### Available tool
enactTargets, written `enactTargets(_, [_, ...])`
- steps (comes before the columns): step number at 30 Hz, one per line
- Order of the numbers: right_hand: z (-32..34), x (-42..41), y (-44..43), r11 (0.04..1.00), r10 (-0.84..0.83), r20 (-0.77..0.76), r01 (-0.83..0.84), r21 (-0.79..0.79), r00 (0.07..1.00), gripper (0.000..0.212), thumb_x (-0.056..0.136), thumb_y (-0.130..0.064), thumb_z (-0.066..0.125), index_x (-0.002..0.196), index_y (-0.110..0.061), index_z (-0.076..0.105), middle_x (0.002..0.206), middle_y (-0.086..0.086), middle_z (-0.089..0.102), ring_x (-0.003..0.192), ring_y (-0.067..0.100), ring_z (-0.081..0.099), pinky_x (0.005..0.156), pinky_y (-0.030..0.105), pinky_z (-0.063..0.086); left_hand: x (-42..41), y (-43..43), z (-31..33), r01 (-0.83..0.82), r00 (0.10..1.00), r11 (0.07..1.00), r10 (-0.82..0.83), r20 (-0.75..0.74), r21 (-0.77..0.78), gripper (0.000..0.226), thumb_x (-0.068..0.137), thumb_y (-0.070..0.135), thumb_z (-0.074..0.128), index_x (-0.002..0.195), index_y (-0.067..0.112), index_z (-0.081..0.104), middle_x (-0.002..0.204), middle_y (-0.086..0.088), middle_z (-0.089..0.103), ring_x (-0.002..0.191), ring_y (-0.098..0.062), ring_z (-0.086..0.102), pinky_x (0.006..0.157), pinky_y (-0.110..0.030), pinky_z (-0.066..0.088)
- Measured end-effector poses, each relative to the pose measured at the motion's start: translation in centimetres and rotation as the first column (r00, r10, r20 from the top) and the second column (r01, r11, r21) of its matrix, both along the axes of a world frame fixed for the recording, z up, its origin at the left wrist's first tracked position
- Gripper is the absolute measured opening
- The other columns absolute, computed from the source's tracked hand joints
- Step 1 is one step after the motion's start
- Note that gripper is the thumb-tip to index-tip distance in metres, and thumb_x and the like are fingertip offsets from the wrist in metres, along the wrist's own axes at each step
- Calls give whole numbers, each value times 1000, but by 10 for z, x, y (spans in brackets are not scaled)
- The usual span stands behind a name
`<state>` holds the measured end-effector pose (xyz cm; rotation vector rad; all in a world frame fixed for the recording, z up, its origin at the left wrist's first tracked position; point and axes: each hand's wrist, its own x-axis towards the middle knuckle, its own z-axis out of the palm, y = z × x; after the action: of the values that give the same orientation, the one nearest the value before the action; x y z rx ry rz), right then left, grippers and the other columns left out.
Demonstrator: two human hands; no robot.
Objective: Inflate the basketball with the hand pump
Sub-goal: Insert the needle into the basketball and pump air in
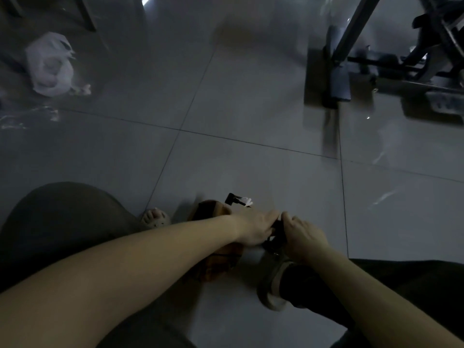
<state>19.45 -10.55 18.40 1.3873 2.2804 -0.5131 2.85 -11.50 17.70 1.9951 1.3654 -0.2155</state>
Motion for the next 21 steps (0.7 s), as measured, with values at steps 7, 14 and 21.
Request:
enactTargets(7, [35, 11, 6, 997, -52, 44, 55, -55, 998, 24, 93, -19, 55, 113, -15, 42, 111, 9, 58, 96, 27, 58, 72, 33, 44, 15, 11, 32, 105, 984, 990, -90, -152, 94, 24, 103, 33, 45, 120, 16, 52, 114, -8, 63, 101, -28, 61, 85, -42, 47])
enactTargets(14, [112, 24, 9, 927, -129, -153, 174, 331, 980, 7, 95, -15, 53, 99, -19, 48, 84, -1, 55, 72, 17, 56, 65, 34, 53, 9, 43, 129, 121, 984, 932, -66, -168, 342, 21, 98, 42, 49, 101, 23, 57, 88, 6, 55, 80, -16, 54, 64, -32, 36])
enactTargets(21, [50, 21, -10, 992, -129, 38, 128, 7, 991, 20, 95, -9, 51, 114, -9, 44, 115, 14, 59, 105, 32, 61, 77, 38, 47, 31, 13, 48, 187, 970, 980, -173, -172, 71, 17, 99, 25, 47, 110, 15, 56, 112, -8, 64, 95, -27, 60, 81, -41, 50])
